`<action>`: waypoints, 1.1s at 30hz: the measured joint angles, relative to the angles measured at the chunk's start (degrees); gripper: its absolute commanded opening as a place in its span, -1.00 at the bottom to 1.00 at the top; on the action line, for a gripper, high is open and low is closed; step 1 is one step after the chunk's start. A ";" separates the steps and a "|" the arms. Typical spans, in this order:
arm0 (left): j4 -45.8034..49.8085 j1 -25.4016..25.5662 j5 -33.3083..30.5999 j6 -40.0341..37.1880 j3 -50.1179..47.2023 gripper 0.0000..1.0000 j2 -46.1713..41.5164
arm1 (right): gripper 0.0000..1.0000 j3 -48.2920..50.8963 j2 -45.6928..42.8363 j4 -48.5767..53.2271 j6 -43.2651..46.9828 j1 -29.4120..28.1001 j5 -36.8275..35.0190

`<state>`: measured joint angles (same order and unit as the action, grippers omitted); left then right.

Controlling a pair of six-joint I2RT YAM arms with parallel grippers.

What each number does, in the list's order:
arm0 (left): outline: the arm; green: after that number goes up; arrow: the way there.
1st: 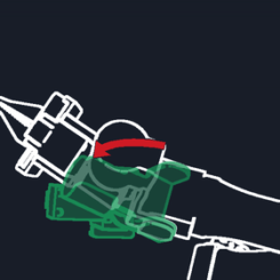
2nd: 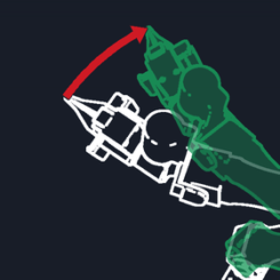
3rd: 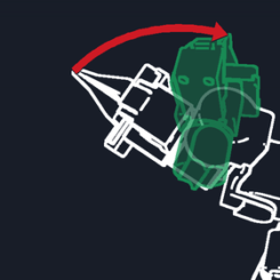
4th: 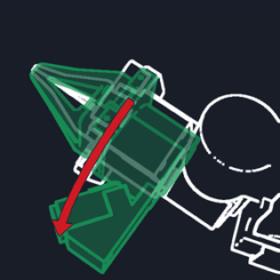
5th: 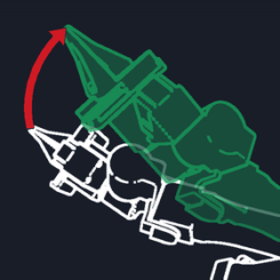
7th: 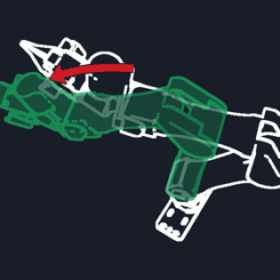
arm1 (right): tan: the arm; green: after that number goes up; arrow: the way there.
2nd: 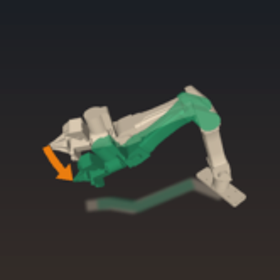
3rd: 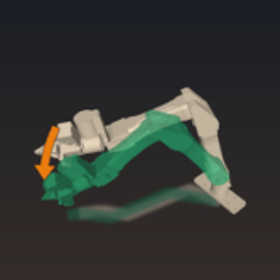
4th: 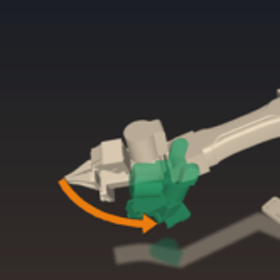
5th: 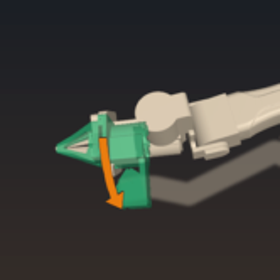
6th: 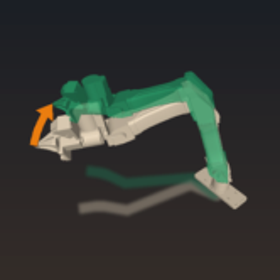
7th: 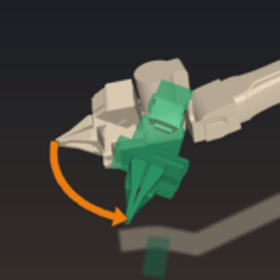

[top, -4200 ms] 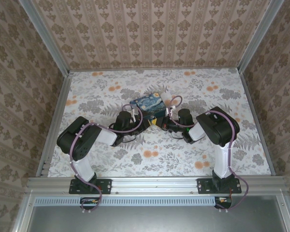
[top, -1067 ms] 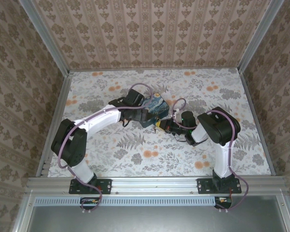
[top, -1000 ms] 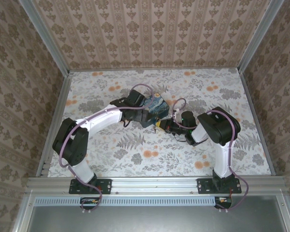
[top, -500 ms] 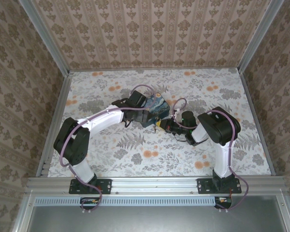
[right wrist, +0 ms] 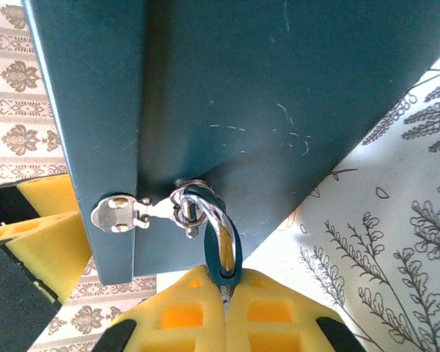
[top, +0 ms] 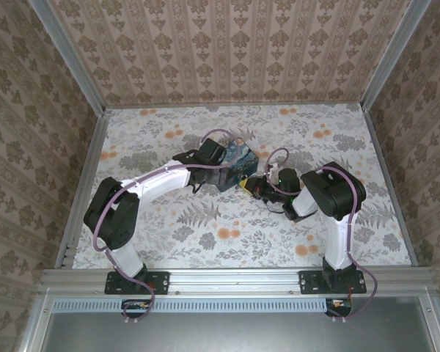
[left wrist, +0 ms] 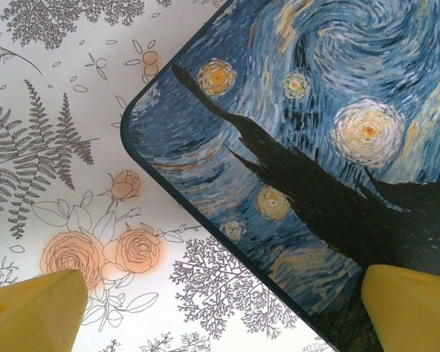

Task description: Unlock a padlock with a key

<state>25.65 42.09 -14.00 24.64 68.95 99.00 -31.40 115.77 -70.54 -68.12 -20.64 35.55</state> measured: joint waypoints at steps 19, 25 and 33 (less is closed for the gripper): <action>-3.87 0.55 0.63 0.17 0.24 1.00 1.57 | -1.00 -2.56 -5.33 15.63 5.49 4.44 4.33; -4.07 0.63 0.83 0.20 0.94 1.00 2.32 | -1.00 -1.97 -5.33 12.41 4.68 5.07 3.89; -5.01 0.70 0.92 0.70 1.29 1.00 2.97 | -1.00 -2.14 -0.44 2.27 -2.51 6.25 4.81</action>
<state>20.64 42.78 -13.08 25.34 70.24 101.97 -33.54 115.33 -68.27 -70.63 -14.39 40.36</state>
